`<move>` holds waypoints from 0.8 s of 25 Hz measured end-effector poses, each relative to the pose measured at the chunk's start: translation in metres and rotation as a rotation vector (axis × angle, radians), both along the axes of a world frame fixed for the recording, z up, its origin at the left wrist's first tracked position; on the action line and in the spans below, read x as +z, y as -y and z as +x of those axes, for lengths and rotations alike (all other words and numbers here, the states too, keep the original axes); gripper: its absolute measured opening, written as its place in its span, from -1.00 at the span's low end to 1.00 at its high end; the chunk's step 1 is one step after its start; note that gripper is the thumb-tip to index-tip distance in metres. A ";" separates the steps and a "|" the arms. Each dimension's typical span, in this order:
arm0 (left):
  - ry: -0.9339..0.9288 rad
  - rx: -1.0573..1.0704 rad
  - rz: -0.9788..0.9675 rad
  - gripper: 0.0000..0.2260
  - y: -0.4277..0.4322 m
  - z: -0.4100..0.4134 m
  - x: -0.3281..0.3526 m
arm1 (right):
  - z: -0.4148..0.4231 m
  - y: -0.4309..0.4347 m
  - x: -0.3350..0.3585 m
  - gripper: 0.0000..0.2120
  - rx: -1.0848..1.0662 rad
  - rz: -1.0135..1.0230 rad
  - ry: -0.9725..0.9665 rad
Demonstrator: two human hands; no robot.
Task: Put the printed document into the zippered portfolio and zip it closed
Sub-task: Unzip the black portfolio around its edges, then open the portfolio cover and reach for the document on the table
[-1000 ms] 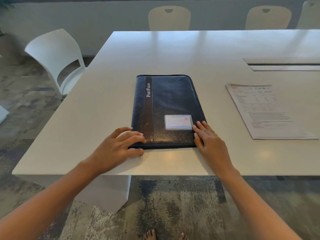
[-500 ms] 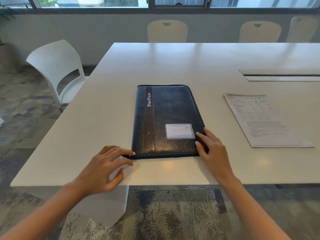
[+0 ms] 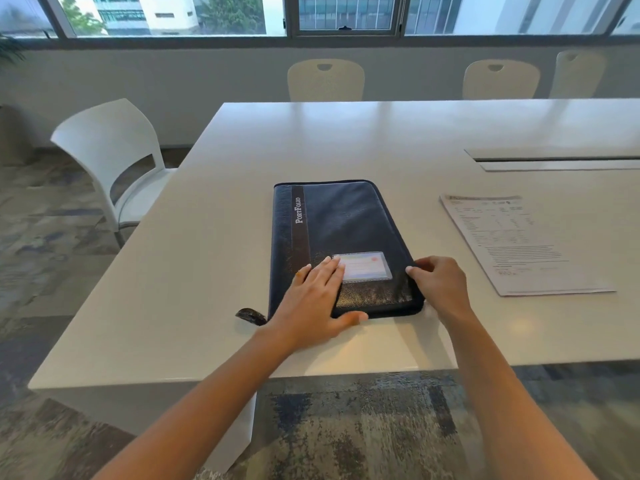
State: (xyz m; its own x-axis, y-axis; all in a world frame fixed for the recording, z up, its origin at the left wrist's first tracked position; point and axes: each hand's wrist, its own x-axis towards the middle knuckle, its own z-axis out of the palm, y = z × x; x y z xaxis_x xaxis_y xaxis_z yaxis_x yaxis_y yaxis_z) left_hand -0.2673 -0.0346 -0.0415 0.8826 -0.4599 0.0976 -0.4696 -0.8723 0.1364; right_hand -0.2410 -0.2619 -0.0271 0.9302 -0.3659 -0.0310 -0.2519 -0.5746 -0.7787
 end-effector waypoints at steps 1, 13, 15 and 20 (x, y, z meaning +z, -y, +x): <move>0.005 0.007 0.023 -0.08 0.006 0.002 -0.001 | 0.000 0.001 0.004 -0.77 -0.006 0.079 0.013; 0.097 0.108 -0.816 -0.28 -0.009 -0.003 0.020 | -0.005 -0.061 0.097 -0.73 0.291 0.700 0.297; 0.102 0.117 -0.987 -0.30 -0.015 -0.004 0.021 | 0.004 -0.075 0.076 -0.73 0.335 0.539 0.281; 0.172 0.179 -1.311 -0.29 -0.034 -0.012 0.032 | 0.024 -0.093 0.001 -0.56 0.602 -0.364 0.130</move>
